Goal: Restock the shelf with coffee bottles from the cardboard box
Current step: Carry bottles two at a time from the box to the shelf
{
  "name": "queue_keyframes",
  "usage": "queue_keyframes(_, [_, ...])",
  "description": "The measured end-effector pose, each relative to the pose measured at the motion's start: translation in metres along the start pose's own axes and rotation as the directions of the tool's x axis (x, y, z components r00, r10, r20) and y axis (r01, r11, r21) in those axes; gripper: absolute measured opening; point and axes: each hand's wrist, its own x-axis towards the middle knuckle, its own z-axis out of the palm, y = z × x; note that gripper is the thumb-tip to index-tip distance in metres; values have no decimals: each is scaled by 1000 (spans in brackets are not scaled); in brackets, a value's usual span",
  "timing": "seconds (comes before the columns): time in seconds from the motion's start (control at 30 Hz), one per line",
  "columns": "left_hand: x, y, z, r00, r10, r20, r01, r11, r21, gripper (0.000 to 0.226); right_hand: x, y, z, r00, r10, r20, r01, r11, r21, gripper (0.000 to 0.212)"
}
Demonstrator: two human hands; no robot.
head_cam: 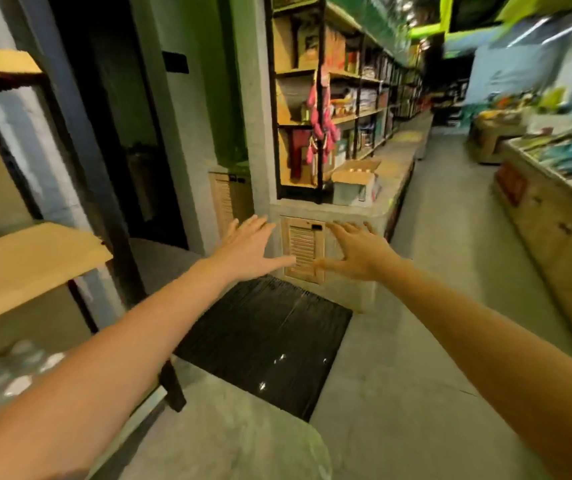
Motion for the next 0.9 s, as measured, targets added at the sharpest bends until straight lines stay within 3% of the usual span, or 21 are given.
queue_keyframes(0.17, [110, 103, 24, 990, 136, -28, -138, 989, -58, 83, -5, 141, -12, 993, 118, -3, -118, 989, -94, 90])
queue_keyframes(0.47, [277, 275, 61, 989, 143, -39, -147, 981, -127, 86, 6, 356, -36, 979, 202, 32, -190, 956, -225, 87])
queue_keyframes(0.77, [424, 341, 111, 984, 180, -18, -180, 971, -157, 88, 73, 492, -7, 969, 238, 74, -213, 946, -244, 89])
queue_keyframes(0.9, [506, 347, 142, 974, 224, -22, -224, 962, -154, 78, 128, 547, 15, 968, 237, 79, -210, 943, -258, 88])
